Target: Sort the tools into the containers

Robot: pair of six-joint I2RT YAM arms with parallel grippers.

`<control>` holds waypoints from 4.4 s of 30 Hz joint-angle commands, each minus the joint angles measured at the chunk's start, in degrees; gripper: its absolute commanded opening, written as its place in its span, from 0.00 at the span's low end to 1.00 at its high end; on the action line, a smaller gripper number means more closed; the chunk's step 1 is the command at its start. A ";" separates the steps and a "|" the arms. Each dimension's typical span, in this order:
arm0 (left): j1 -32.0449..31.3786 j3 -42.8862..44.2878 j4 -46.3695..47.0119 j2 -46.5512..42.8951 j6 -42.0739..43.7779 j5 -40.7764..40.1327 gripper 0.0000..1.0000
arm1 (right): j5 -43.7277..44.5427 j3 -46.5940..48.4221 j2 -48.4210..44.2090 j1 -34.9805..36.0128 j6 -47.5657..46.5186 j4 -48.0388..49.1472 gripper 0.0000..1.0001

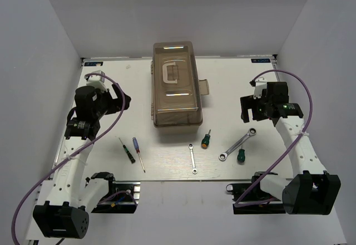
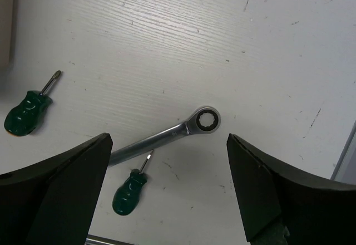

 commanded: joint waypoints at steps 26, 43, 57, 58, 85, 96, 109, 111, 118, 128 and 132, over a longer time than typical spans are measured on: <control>-0.75 16.50 -1.43 11.82 2.05 18.66 0.75 | -38.87 22.78 7.25 2.78 4.00 0.91 0.68; -0.75 17.82 1.56 17.10 0.12 23.94 0.98 | -23.86 52.94 36.09 25.72 24.48 12.79 0.71; -0.75 12.37 3.23 15.34 -1.03 23.94 0.98 | -12.27 60.69 47.08 34.16 33.79 15.87 0.71; -0.75 12.37 3.23 15.34 -1.03 23.94 0.99 | -11.22 61.13 47.61 34.25 35.20 15.95 0.69; -0.75 9.12 5.87 14.28 -1.55 25.00 0.99 | -0.05 65.44 54.74 36.63 42.33 10.68 0.68; -0.75 9.12 6.40 12.70 -2.78 26.14 0.99 | 2.59 64.39 55.26 37.42 45.58 8.48 0.66; -0.75 10.17 14.56 14.10 -7.09 31.94 0.99 | -7.60 62.09 54.65 36.72 50.77 13.84 0.65; -0.75 10.17 15.18 14.72 -7.61 32.46 0.99 | -8.30 62.01 54.56 36.45 51.29 14.28 0.64; -1.27 10.70 19.65 19.11 -8.76 34.23 0.99 | -11.03 62.27 54.12 35.66 52.35 16.30 0.62; -1.80 11.22 27.48 24.74 -13.15 37.48 0.96 | -13.23 62.27 53.07 34.87 54.02 17.27 0.60; -2.85 13.16 29.59 27.29 -13.68 38.09 0.92 | -13.93 61.75 52.80 34.52 54.46 17.54 0.60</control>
